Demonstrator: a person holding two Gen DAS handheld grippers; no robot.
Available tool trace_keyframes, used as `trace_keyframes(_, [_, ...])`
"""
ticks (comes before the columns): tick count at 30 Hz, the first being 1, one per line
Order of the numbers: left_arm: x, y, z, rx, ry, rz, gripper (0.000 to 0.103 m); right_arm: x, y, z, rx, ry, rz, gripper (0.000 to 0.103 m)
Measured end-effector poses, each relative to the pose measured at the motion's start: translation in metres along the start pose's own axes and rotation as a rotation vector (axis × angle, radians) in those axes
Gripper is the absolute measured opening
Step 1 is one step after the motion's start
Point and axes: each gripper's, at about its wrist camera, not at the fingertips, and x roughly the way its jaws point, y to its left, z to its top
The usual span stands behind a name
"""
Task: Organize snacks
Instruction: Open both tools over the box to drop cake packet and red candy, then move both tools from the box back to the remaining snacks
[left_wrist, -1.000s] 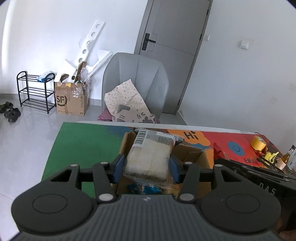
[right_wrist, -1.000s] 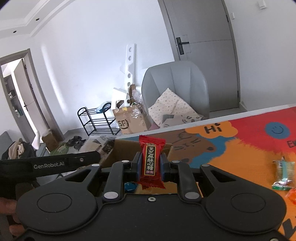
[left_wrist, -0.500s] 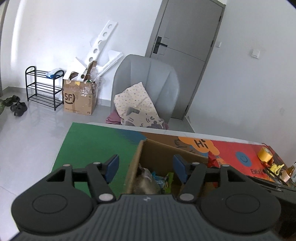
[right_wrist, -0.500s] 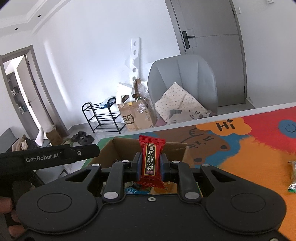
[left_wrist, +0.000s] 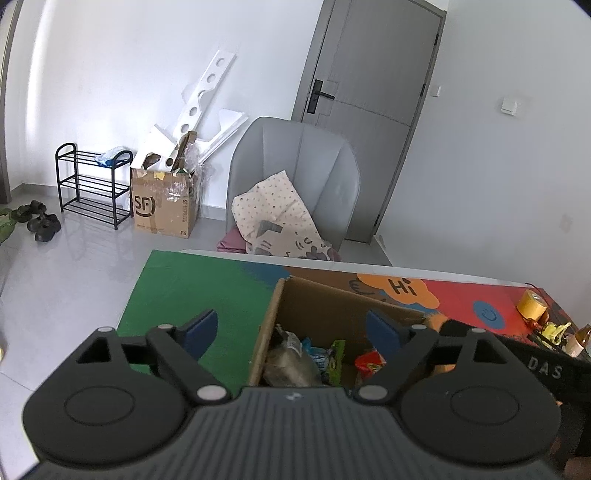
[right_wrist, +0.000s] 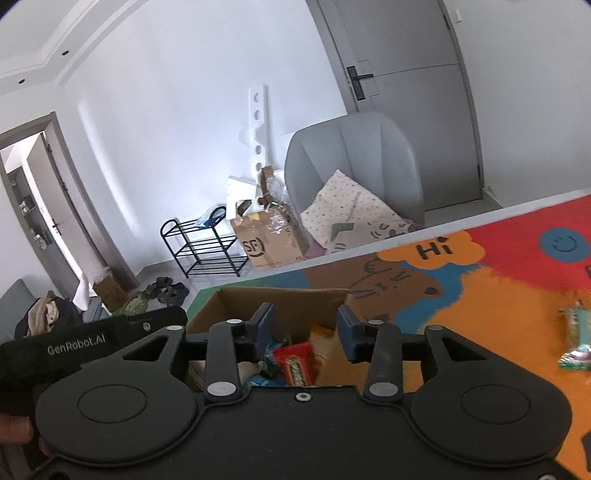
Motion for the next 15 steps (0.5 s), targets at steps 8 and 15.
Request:
trace_keyframes(8, [-0.008,-0.028,-0.011,0.055,-0.003,-0.045,0.094,-0.026,-0.026,-0.011,0.034,-0.006,-0.060,0.048])
trace_keyframes(15, [-0.011,-0.056,-0.023,0.099,0.005,-0.077,0.097,-0.050,-0.049,-0.020,0.059,-0.021,-0.123,0.066])
